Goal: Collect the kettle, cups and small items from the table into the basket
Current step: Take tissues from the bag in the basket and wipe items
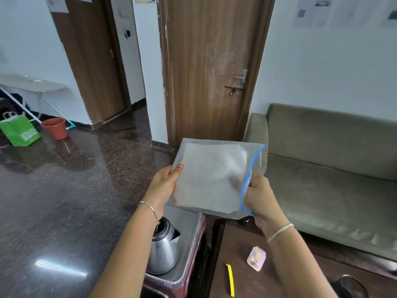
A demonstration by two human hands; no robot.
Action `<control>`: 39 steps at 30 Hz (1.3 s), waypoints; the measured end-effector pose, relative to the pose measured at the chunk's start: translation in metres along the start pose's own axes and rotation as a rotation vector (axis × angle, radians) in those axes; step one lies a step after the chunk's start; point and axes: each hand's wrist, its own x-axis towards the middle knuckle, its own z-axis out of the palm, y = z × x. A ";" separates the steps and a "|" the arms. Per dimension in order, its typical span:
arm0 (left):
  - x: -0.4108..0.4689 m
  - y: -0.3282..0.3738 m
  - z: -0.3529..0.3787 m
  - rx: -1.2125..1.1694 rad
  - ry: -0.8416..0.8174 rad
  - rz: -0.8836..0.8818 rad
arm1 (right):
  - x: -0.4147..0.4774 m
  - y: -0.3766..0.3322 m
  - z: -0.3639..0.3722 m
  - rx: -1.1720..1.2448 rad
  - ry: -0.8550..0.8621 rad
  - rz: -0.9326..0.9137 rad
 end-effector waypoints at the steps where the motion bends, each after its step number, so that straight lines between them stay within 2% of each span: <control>1: 0.000 -0.001 -0.001 -0.017 -0.008 -0.021 | 0.002 0.003 -0.002 0.016 -0.025 0.008; 6: 0.001 -0.007 0.004 -0.101 -0.045 -0.019 | 0.011 0.011 -0.004 0.171 -0.077 0.077; 10: 0.005 -0.012 0.006 -0.108 -0.067 -0.028 | 0.018 0.021 -0.003 0.213 -0.057 0.122; 18: 0.027 -0.021 -0.001 -0.194 0.058 -0.042 | 0.035 0.041 -0.036 0.195 0.162 0.161; 29: 0.046 -0.044 -0.006 -0.174 0.208 -0.214 | 0.041 0.075 -0.078 0.237 0.168 0.117; 35: 0.058 -0.064 -0.026 -0.171 0.290 -0.283 | 0.052 0.084 -0.090 0.374 0.235 0.173; 39: 0.077 -0.080 -0.038 -0.160 0.283 -0.322 | 0.061 0.092 -0.080 0.628 0.232 0.298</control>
